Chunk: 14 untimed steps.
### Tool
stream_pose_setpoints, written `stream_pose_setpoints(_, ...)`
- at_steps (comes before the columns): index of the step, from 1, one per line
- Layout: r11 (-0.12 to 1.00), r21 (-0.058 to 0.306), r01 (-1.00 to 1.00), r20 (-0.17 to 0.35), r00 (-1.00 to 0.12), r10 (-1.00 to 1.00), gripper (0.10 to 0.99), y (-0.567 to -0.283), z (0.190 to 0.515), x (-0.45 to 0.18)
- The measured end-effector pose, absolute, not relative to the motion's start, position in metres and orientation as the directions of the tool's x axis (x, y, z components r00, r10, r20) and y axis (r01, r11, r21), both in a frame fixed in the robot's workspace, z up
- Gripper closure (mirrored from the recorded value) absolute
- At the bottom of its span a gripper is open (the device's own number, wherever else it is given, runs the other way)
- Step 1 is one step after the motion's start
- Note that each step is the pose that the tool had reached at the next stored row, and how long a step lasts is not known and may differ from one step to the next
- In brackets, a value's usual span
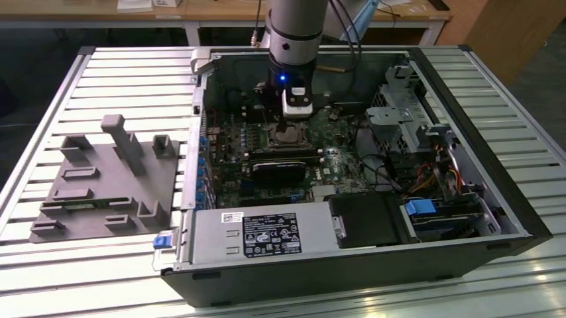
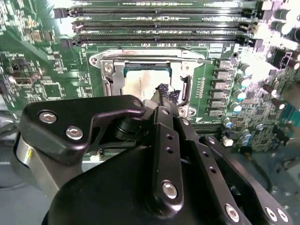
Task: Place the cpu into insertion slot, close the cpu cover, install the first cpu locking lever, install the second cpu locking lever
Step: 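Close the cpu cover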
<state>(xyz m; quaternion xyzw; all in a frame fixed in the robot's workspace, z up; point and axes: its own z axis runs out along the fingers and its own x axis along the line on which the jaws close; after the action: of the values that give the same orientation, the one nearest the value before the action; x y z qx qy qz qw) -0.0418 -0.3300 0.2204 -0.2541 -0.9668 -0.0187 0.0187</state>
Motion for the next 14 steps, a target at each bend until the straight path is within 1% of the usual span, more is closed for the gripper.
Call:
stream_pose_setpoints(5, 0.899, 0.032, 0.437, 0.043, -0.899, 0.435, 0.984, -0.3301, 0.2204, -0.0419)
stream_pose_setpoints(11, 0.909, 0.05, 0.415, 0.007, -0.91, 0.415, 0.984, -0.3303, 0.22, -0.0424)
stream_pose_setpoints(14, 0.919, 0.061, 0.388, 0.011, -0.921, 0.388, 0.984, -0.3303, 0.2195, -0.0424)
